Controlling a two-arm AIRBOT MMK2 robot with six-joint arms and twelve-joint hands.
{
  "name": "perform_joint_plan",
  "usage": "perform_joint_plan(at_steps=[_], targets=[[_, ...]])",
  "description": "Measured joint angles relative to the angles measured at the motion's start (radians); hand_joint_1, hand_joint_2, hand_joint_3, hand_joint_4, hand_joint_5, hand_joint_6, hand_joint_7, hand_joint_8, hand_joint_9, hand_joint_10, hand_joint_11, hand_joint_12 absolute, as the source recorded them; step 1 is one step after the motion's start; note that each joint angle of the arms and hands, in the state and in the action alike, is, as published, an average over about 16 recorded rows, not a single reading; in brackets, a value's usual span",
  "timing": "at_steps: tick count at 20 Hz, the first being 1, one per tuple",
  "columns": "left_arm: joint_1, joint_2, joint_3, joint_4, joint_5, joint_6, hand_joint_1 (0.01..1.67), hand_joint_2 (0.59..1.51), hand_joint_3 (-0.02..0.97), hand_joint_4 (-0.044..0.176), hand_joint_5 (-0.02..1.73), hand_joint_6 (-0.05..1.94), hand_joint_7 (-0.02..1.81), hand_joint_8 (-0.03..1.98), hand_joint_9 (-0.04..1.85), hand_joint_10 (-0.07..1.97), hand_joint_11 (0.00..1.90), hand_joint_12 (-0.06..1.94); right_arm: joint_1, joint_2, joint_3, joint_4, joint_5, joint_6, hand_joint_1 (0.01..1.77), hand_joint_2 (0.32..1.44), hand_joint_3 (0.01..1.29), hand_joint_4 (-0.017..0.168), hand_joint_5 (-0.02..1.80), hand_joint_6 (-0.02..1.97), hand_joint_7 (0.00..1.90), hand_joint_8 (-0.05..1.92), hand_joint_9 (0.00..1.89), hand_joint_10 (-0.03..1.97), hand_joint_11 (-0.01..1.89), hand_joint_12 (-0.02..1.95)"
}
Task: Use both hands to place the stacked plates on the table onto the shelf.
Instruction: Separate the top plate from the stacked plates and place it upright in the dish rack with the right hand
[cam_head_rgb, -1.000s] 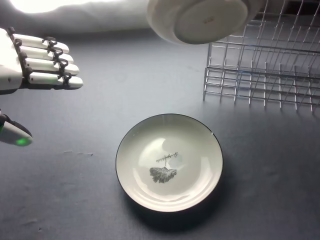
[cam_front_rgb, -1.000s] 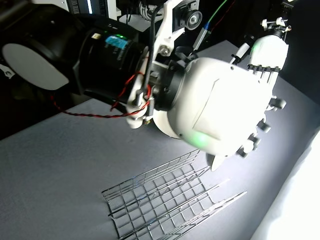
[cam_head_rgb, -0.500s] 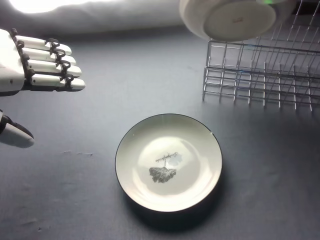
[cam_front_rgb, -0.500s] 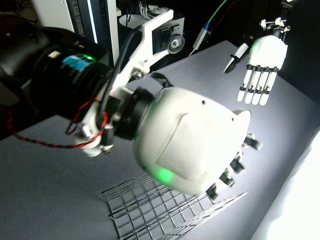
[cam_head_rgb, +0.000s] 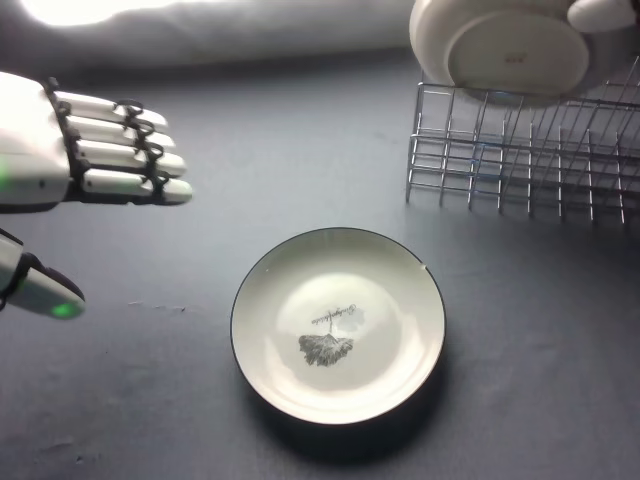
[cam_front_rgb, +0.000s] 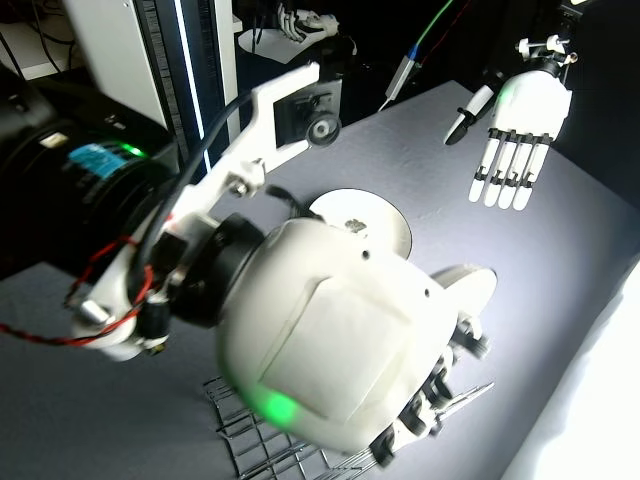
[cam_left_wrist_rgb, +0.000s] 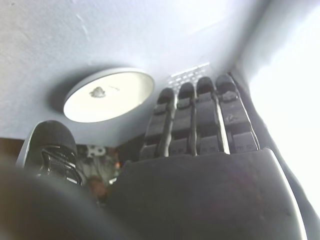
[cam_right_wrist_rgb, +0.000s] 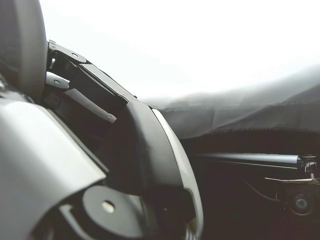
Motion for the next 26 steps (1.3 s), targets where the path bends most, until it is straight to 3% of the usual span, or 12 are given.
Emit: perform_joint_plan(at_steps=[5,10,17,26], targets=[[0.006,-0.032,0.002,-0.002,-0.078,-0.01,0.02,1.148,0.011,-0.002,0.02,0.01,0.02,0.0,0.02,0.01,0.01,0.01,-0.048,0.012,0.014,-0.055,0.022,0.0,1.37,0.99,0.01,-0.006,0.95,0.85,1.09,0.88,0.92,1.11,0.71,1.2],[0.007,-0.087,0.025,0.02,-0.176,-0.017,0.02,1.149,0.011,-0.002,0.02,0.01,0.02,0.0,0.02,0.01,0.01,0.01,-0.098,0.021,0.021,-0.101,0.046,-0.004,1.36,1.0,0.01,-0.006,0.95,0.86,1.07,0.87,0.91,1.06,0.7,1.2],[0.01,-0.176,0.073,0.078,-0.268,-0.008,0.02,1.15,0.011,-0.002,0.02,0.01,0.02,0.0,0.02,0.01,0.01,0.01,-0.142,0.03,0.023,-0.139,0.085,-0.011,1.31,1.02,0.01,-0.006,0.9,0.57,1.0,0.51,0.9,0.63,0.61,1.15],[0.049,-0.236,0.098,0.135,-0.269,0.027,0.02,1.151,0.011,-0.002,0.02,0.01,0.02,0.0,0.02,0.01,0.01,0.01,-0.133,0.027,0.02,-0.237,0.149,-0.019,1.19,1.05,0.01,-0.004,0.76,0.09,0.83,0.03,0.8,0.07,0.37,1.12]])
